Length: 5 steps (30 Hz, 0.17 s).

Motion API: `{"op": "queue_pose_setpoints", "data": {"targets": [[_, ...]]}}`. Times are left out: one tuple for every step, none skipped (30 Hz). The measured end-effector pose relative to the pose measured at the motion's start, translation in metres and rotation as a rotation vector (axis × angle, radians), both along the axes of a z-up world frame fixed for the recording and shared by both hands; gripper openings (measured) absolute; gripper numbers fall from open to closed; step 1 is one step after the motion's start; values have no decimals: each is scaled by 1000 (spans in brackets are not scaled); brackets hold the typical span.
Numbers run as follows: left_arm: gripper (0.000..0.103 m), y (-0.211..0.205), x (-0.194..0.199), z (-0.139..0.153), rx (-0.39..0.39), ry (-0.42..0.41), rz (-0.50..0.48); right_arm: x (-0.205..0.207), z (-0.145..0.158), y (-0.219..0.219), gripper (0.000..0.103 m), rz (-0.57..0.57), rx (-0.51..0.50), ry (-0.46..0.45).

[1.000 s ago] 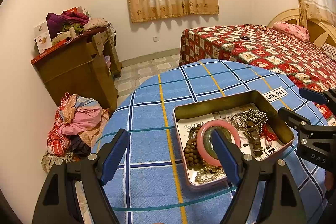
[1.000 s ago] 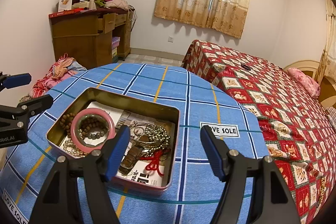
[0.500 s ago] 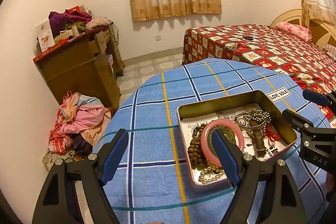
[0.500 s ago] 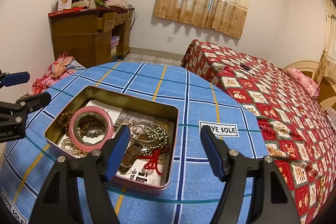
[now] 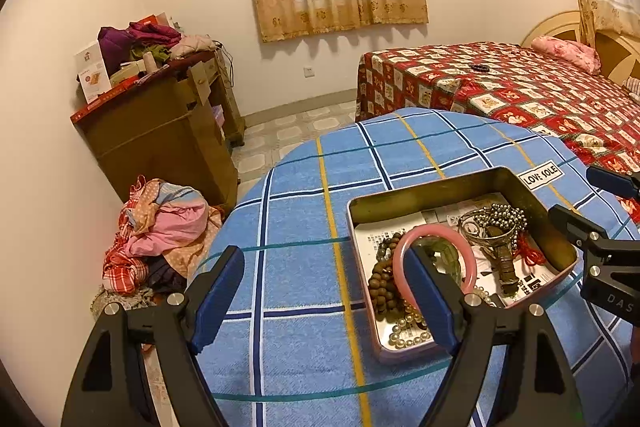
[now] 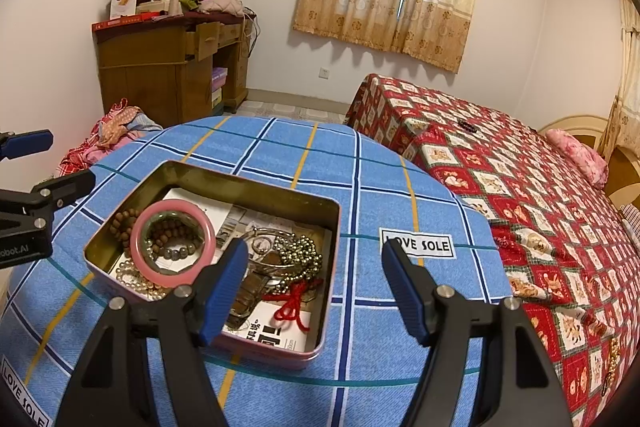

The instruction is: Organize jewelry

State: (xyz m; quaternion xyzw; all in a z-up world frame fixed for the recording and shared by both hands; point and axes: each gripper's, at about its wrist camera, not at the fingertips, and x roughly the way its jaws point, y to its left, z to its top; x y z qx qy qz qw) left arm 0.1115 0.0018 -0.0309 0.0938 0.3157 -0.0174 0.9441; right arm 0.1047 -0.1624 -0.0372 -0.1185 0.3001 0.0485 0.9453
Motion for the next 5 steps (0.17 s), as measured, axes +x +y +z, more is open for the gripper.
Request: {"op": "queue_pose_setpoints", "data": {"targets": [[82, 0, 0, 0, -1, 1, -2, 0, 0, 0, 71, 0, 0, 1], [82, 0, 0, -1, -2, 2, -3, 0, -2, -1, 72, -1, 0, 1], [82, 0, -1, -1, -3, 2, -3, 0, -2, -2, 72, -1, 0, 2], [82, 0, -1, -2, -4, 1, -3, 0, -2, -2, 73, -1, -1, 1], [82, 0, -1, -1, -5, -2, -2, 0, -2, -1, 75, -1, -1, -1]]}}
